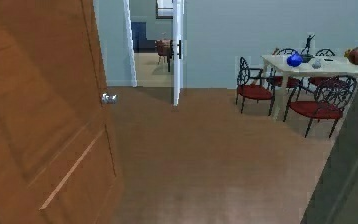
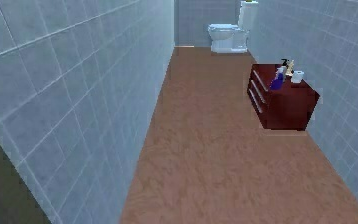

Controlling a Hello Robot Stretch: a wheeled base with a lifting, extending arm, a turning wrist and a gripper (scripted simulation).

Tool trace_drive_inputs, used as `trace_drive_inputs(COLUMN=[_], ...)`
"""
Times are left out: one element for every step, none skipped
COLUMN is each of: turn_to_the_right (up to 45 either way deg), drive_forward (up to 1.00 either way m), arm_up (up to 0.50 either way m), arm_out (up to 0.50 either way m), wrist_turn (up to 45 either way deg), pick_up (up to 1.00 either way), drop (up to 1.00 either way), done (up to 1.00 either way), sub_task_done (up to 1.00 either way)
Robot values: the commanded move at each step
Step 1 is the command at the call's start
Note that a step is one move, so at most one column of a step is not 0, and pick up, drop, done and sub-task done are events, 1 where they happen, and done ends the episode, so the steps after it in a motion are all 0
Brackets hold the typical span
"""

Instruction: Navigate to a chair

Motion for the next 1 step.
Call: trace_drive_inputs(turn_to_the_right=[3.0], drive_forward=[0.00], arm_up=[0.00], arm_out=[0.00], wrist_turn=[0.0], pick_up=[0.00], drop=[0.00], done=[0.00], sub_task_done=[0.00])
